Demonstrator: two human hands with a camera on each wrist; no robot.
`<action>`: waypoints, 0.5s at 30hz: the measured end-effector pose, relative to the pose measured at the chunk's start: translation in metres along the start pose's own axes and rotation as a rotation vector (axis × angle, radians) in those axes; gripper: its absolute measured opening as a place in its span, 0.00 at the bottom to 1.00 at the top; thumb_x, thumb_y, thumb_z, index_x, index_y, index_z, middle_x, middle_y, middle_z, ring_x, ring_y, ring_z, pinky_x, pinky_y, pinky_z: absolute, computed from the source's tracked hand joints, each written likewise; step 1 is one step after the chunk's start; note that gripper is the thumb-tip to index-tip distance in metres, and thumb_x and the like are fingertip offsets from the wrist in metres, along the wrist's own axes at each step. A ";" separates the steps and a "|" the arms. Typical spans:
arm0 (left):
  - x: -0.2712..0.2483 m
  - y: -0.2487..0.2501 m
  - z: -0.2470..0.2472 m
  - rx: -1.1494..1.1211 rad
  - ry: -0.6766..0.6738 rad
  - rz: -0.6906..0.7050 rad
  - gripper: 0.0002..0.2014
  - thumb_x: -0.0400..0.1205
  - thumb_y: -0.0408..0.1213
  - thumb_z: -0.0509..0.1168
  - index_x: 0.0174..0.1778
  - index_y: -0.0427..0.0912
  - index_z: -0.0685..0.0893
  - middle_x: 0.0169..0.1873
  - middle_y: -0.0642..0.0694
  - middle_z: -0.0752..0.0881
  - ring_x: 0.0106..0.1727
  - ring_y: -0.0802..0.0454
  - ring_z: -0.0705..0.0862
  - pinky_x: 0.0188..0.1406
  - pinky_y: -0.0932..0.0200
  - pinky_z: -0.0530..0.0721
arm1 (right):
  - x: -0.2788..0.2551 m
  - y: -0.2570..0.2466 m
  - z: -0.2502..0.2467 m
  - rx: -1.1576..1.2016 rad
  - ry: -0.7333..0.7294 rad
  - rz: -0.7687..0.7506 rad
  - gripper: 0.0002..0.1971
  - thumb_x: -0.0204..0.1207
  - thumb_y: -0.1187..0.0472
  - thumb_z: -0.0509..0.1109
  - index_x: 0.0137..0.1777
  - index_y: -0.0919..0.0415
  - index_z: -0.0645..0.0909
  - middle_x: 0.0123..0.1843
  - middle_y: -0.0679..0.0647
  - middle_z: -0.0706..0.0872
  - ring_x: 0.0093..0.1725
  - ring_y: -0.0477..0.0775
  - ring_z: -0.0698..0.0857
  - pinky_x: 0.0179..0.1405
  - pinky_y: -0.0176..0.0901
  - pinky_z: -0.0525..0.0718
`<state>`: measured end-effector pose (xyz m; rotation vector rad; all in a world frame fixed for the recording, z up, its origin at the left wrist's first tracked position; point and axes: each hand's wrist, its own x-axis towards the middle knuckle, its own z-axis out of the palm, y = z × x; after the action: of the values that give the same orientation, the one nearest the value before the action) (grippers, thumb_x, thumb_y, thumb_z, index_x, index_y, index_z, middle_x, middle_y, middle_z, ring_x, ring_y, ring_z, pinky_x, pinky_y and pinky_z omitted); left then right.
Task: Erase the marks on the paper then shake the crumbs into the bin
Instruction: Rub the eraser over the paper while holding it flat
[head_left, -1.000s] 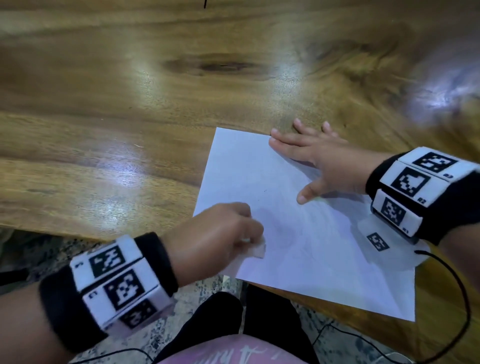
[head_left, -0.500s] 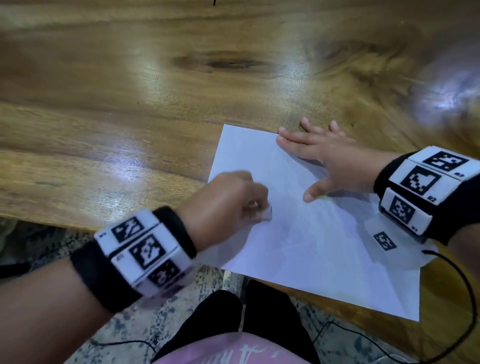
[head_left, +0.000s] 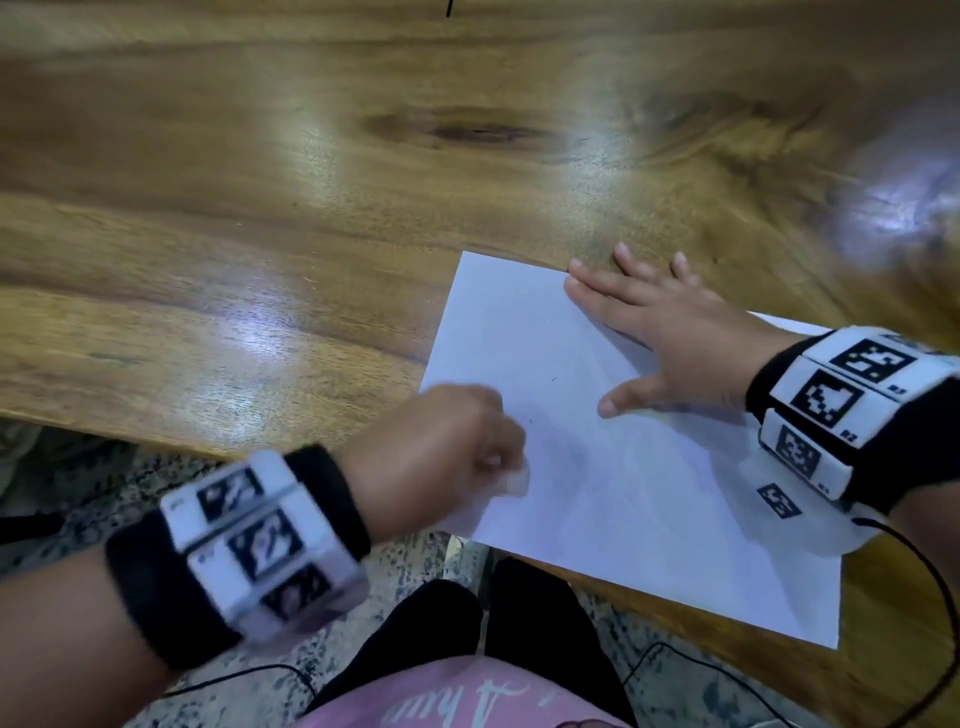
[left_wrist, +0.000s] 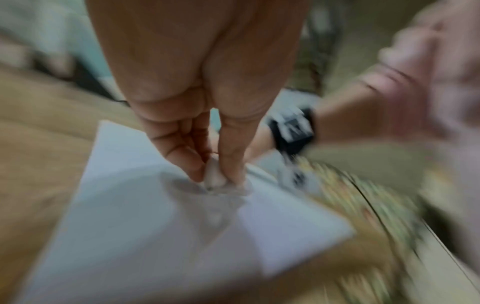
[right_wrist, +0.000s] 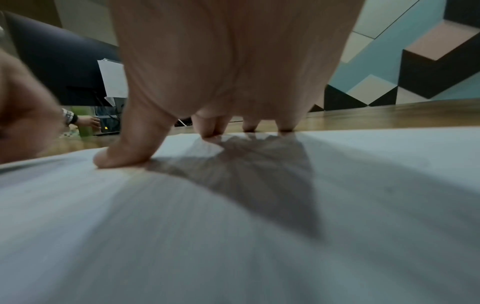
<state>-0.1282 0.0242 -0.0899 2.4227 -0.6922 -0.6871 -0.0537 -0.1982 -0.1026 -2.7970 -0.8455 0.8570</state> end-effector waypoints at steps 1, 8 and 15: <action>0.009 -0.003 -0.009 -0.014 0.076 -0.026 0.05 0.69 0.43 0.70 0.31 0.46 0.85 0.28 0.49 0.79 0.29 0.53 0.74 0.27 0.66 0.68 | 0.000 0.000 0.001 -0.003 0.001 0.001 0.55 0.64 0.34 0.69 0.80 0.45 0.36 0.74 0.31 0.29 0.79 0.43 0.30 0.77 0.55 0.30; 0.041 -0.011 -0.020 0.082 0.180 -0.065 0.01 0.71 0.36 0.71 0.36 0.44 0.85 0.31 0.44 0.85 0.28 0.52 0.74 0.30 0.60 0.70 | 0.002 0.002 0.002 0.006 0.008 -0.006 0.54 0.64 0.35 0.70 0.80 0.45 0.36 0.73 0.30 0.29 0.80 0.47 0.30 0.76 0.56 0.30; -0.006 -0.021 0.000 0.020 -0.009 0.013 0.06 0.72 0.42 0.69 0.31 0.46 0.82 0.28 0.52 0.77 0.29 0.54 0.78 0.29 0.62 0.72 | 0.003 0.003 0.004 0.001 0.000 -0.008 0.55 0.64 0.35 0.69 0.80 0.45 0.35 0.72 0.30 0.28 0.80 0.47 0.29 0.76 0.58 0.30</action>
<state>-0.1260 0.0432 -0.1008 2.4323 -0.7214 -0.6895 -0.0522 -0.1993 -0.1082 -2.7906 -0.8561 0.8558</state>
